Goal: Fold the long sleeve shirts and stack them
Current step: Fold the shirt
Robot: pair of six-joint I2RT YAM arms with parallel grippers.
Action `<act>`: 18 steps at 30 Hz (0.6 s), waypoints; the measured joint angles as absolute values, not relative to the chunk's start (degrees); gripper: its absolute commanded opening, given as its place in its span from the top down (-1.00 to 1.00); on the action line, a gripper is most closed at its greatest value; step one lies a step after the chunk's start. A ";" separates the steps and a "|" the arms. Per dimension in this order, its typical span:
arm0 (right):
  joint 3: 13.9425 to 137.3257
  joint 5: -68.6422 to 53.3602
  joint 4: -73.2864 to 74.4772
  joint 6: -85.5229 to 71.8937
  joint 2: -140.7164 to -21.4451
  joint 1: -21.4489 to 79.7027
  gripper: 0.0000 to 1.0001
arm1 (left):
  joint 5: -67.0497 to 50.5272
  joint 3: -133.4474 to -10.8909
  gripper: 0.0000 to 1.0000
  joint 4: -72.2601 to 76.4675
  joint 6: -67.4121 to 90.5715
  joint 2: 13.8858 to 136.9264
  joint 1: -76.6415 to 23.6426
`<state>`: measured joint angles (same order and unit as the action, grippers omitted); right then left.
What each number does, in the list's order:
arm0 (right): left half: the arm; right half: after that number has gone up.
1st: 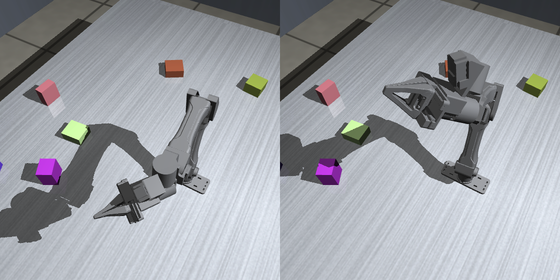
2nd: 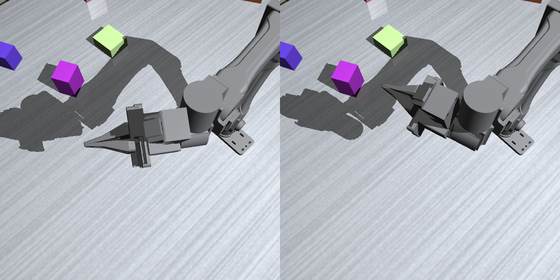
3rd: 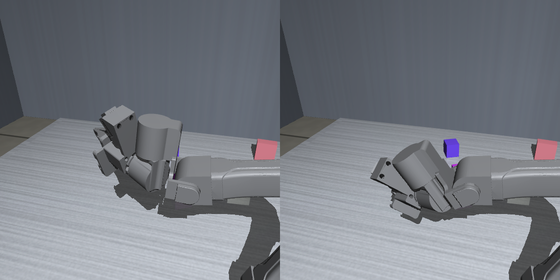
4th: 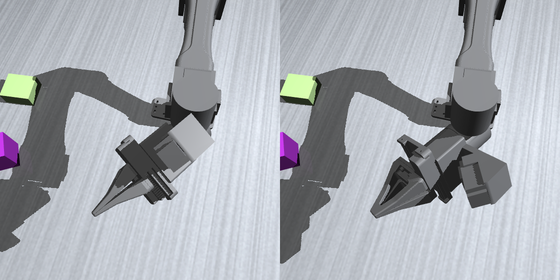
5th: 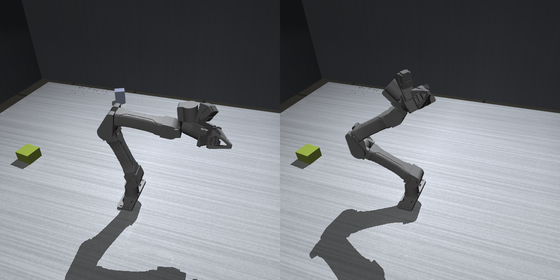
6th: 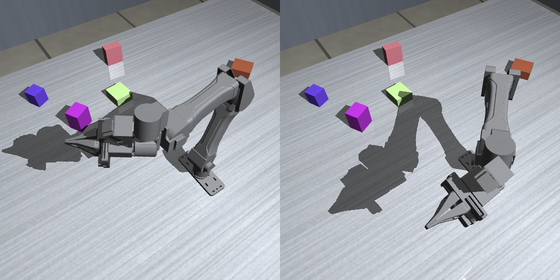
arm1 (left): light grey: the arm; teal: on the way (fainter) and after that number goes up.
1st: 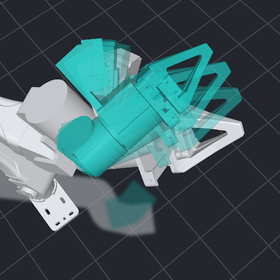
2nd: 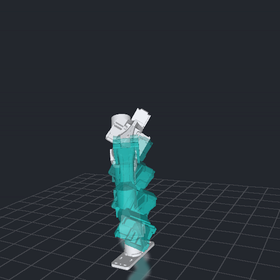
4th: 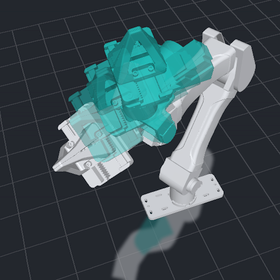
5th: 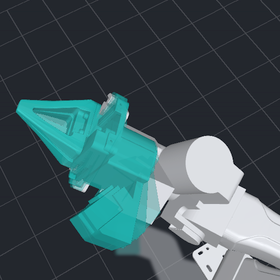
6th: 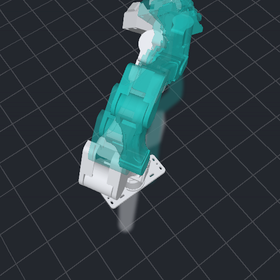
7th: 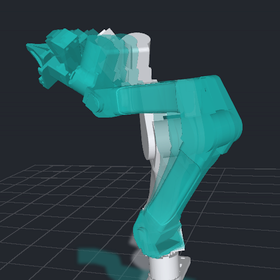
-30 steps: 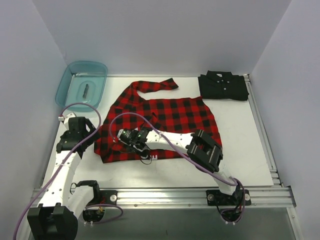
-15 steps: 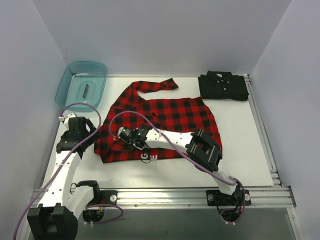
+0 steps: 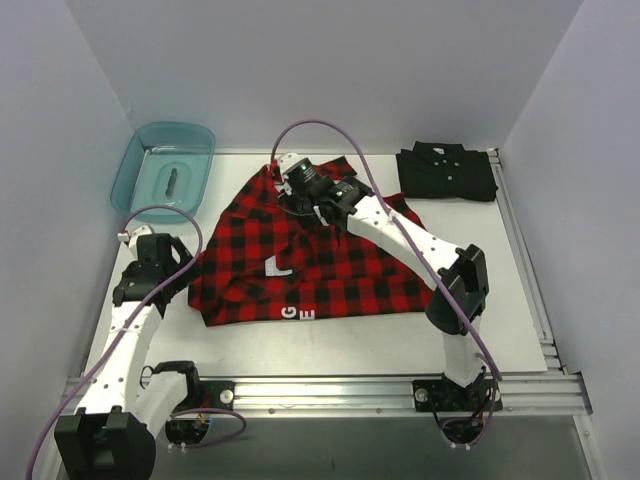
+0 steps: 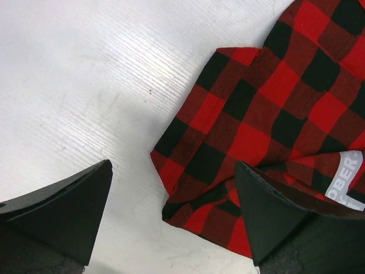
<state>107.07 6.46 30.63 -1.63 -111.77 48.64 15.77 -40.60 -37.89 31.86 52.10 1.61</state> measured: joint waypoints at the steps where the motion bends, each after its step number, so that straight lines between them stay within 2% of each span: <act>1: 107.83 6.28 30.68 -2.70 -111.46 48.25 1.00 | 15.75 -40.60 -0.95 -37.89 31.86 52.10 1.61; 18: 113.93 3.60 30.06 -33.39 -107.42 45.63 1.00 | 14.70 -40.29 -0.95 -37.19 31.83 51.86 1.61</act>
<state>113.93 3.60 30.06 -33.39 -107.42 45.63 14.70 -40.29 -37.19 31.83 51.86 1.61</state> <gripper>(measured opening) 0.086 0.974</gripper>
